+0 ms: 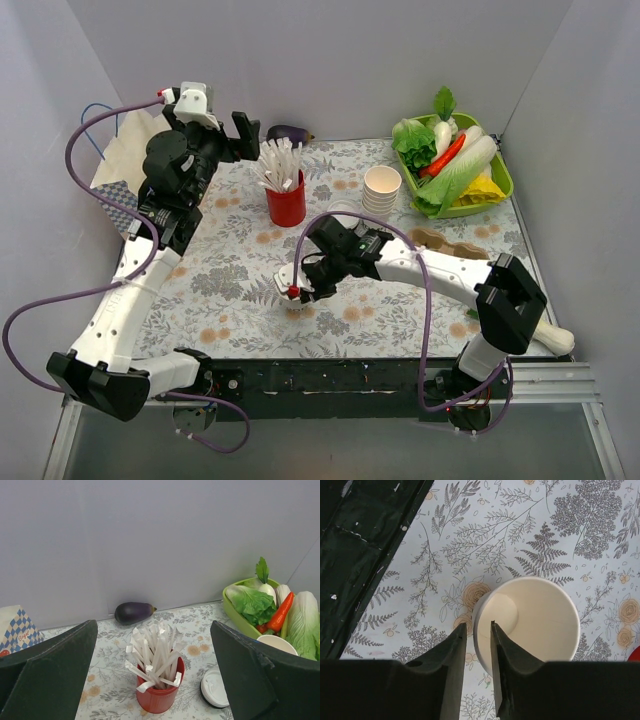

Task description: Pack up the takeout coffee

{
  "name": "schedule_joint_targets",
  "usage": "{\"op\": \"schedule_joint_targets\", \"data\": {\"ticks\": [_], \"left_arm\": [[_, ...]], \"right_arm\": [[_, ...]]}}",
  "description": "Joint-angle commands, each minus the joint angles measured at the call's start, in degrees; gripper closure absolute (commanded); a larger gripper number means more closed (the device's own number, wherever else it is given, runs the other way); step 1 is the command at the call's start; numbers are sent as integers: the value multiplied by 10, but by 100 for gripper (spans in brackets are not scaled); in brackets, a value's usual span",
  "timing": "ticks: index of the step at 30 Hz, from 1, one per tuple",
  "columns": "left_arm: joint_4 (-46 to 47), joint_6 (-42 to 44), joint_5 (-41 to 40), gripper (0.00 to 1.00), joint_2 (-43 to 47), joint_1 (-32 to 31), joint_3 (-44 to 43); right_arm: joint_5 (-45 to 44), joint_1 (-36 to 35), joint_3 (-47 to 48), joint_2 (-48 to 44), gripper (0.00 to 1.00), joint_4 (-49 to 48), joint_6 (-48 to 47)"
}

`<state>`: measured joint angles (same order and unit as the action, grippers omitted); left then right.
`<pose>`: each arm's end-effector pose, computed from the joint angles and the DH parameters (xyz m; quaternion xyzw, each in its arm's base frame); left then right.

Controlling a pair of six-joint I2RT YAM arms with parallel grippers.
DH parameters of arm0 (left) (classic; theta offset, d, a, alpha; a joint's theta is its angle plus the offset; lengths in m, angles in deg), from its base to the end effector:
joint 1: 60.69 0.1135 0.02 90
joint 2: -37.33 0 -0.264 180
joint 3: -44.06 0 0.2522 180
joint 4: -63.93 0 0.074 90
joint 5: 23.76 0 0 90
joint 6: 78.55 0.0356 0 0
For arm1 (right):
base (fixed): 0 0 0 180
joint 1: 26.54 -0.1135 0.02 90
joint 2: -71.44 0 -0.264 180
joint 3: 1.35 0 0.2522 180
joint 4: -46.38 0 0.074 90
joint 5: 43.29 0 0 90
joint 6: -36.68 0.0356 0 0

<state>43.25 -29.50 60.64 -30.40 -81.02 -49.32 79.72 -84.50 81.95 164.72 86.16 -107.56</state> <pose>0.2416 -0.0858 0.4765 -0.1562 0.6576 -0.3468 0.6503 0.1695 0.3075 0.2541 -0.8018 0.4210 0.2773 0.3210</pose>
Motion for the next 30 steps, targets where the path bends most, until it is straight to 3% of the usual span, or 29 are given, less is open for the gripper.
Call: {"op": "schedule_joint_targets", "data": {"ticks": [1,5,9,11,14,17,25,29,30], "left_arm": [[-20,-5,20,2,3,3,-22],[-29,-4,32,2,-8,3,-34],[-52,8,52,2,-11,3,-41],[-78,33,76,2,-12,4,-43],[-120,54,110,2,-13,5,-43],[-147,73,111,2,2,8,-27],[-258,138,175,2,34,75,8],[-298,73,327,2,-17,164,-16],[-299,55,360,2,-30,218,-19]], "right_arm": [[-3,-4,41,7,63,45,-19],[9,19,82,-15,54,94,-10],[41,87,135,-30,51,78,138],[26,122,188,-9,51,84,178],[-46,137,220,15,41,78,181],[-107,146,197,22,42,43,172],[-168,188,196,61,57,6,178],[-174,204,214,106,62,19,161],[-174,206,211,110,63,12,153]]}}
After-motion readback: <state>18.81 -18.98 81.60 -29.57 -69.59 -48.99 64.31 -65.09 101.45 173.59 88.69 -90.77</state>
